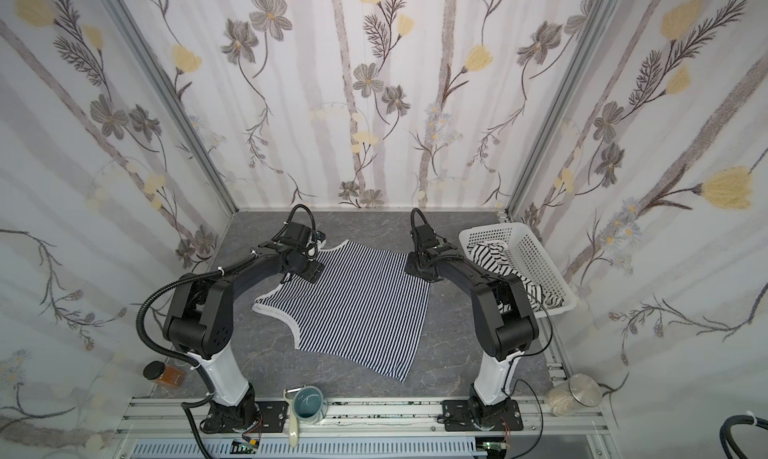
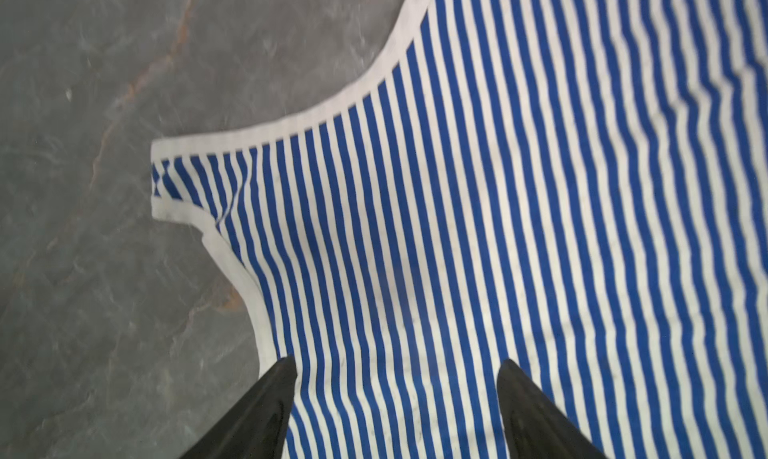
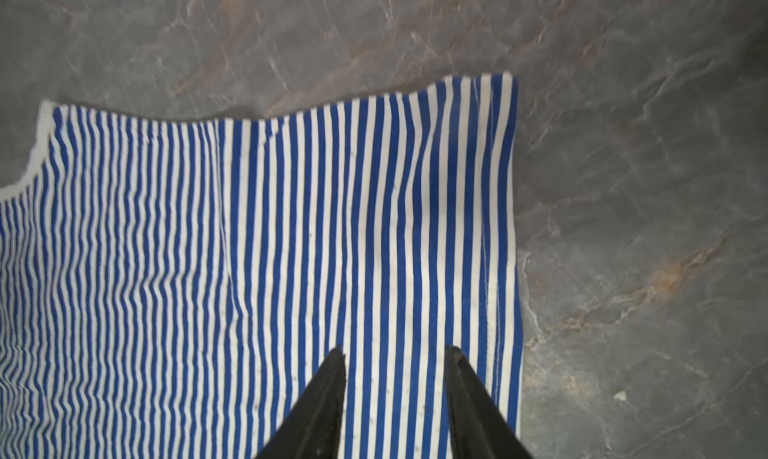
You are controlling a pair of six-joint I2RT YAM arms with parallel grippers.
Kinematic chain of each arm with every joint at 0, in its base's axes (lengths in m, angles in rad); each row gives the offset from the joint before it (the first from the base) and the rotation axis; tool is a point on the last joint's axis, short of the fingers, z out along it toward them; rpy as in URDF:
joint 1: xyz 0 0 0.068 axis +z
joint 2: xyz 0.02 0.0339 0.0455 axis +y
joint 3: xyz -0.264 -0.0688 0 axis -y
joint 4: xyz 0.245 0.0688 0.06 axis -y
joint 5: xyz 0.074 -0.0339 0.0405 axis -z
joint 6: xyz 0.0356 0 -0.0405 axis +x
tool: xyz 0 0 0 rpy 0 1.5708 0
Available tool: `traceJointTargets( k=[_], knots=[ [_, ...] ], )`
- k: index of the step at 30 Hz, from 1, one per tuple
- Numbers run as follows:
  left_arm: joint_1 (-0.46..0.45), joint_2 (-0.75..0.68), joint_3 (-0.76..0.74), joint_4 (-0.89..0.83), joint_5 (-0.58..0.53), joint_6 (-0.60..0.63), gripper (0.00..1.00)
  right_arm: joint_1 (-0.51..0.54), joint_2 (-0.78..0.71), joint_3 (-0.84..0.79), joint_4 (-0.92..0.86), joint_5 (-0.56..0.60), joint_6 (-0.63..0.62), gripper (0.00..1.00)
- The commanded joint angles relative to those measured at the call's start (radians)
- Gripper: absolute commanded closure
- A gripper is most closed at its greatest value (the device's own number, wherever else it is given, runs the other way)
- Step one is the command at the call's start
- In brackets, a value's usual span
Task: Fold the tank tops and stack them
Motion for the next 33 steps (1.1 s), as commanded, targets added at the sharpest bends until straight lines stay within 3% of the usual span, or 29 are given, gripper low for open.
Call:
traceJointTargets(
  k=[1,7,13,20,28,33],
  knots=[
    [-0.002,0.093,0.097,0.015,0.062,0.008,0.23,0.065,-0.042,-0.106,0.125,-0.058,0.077,0.59],
    [-0.001,0.232,0.202,0.019,0.056,0.03,0.23,0.139,-0.062,-0.223,0.224,-0.108,0.122,0.59],
    [0.012,0.274,0.199,0.029,0.003,0.04,0.23,0.126,-0.031,-0.217,0.195,-0.082,0.101,0.59],
    [0.045,0.275,0.204,0.034,-0.041,0.03,0.23,0.04,0.068,-0.1,0.15,-0.085,0.03,0.59],
    [0.055,0.315,0.26,0.034,-0.07,0.015,0.22,-0.027,0.227,0.149,0.092,-0.141,-0.012,0.59],
    [0.055,0.353,0.32,0.034,-0.049,0.009,0.22,-0.028,0.195,0.202,0.061,-0.14,-0.025,0.59]
  ],
)
